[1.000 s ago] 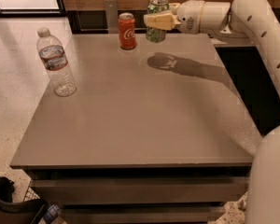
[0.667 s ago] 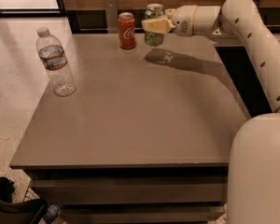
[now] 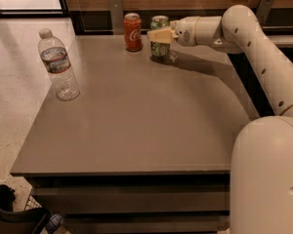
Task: Move green can near coke can
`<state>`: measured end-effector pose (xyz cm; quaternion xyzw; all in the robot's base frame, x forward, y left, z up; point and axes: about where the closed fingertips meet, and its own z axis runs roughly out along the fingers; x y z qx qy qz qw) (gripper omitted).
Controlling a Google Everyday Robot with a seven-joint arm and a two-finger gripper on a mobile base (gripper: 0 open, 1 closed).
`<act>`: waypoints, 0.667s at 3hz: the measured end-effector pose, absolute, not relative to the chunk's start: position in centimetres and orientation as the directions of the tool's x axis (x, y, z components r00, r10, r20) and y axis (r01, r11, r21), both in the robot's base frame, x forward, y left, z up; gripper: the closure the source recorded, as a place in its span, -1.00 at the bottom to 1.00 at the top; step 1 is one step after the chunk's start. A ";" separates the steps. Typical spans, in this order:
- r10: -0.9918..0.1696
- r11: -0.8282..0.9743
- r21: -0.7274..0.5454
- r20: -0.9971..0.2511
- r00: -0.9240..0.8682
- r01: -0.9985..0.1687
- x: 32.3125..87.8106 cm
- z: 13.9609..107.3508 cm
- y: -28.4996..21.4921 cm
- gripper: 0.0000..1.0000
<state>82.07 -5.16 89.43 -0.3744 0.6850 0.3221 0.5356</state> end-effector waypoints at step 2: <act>-0.102 0.555 -0.006 -0.993 -0.061 -0.832 81.4 88.7 -6.2 1.00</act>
Offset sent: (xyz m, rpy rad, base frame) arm -0.0253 -0.0240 -0.0047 0.1095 -0.2290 -0.1061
